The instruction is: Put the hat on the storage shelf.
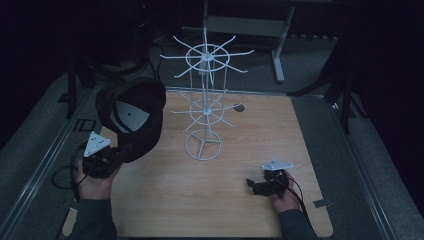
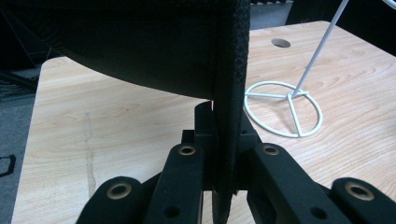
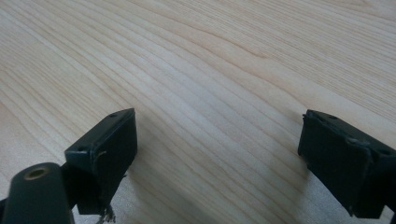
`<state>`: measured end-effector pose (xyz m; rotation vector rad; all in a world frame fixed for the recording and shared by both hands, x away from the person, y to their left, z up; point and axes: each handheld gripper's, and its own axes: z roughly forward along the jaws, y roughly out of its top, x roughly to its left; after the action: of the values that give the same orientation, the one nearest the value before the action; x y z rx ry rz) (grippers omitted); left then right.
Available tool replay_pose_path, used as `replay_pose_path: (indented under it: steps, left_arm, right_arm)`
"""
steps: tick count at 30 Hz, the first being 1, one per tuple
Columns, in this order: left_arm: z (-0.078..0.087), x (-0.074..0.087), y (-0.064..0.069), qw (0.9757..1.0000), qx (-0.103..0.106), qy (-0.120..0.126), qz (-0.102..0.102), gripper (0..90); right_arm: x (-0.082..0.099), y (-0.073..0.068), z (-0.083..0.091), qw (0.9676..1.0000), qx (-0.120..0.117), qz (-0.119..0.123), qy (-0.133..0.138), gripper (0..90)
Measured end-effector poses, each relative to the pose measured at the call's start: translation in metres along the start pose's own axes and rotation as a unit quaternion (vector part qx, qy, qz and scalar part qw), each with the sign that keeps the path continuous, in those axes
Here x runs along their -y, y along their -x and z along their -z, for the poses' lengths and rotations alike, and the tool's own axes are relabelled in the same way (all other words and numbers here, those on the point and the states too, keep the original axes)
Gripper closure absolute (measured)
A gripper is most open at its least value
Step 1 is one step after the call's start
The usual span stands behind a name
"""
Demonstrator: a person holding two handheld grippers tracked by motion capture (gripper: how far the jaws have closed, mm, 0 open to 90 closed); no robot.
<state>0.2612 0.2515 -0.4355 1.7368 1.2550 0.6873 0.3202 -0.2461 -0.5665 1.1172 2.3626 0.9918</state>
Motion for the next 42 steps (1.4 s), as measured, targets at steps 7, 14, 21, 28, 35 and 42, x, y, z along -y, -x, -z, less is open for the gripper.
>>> replay_pose_path:
  steps: [7,14,21,28,35,42]
  left_arm:
    - [0.000,-0.003,0.002,1.0000,-0.001,0.002,-0.003,86.4]
    - [0.001,-0.006,0.003,1.0000,-0.002,0.005,-0.005,86.4]
    - [0.001,-0.009,0.005,1.0000,0.000,0.007,-0.007,86.3]
    - [0.000,-0.011,0.007,0.9999,0.001,0.010,-0.007,86.3]
    - [0.000,-0.013,0.008,0.9999,0.002,0.012,-0.010,86.4]
    - [0.000,-0.015,0.009,0.9998,0.002,0.015,-0.011,86.4]
  right_arm:
    - [0.000,0.000,0.000,1.0000,0.000,0.000,0.000,11.7]
    - [0.000,0.000,0.000,1.0000,0.000,0.000,0.000,11.7]
    - [0.000,0.000,0.000,1.0000,0.000,0.000,0.000,11.7]
    - [0.000,0.000,0.000,1.0000,0.000,-0.001,-0.001,11.7]
    - [0.000,0.000,0.000,1.0000,0.000,-0.002,-0.001,11.7]
    - [0.000,0.000,0.000,1.0000,0.000,-0.002,-0.001,11.7]
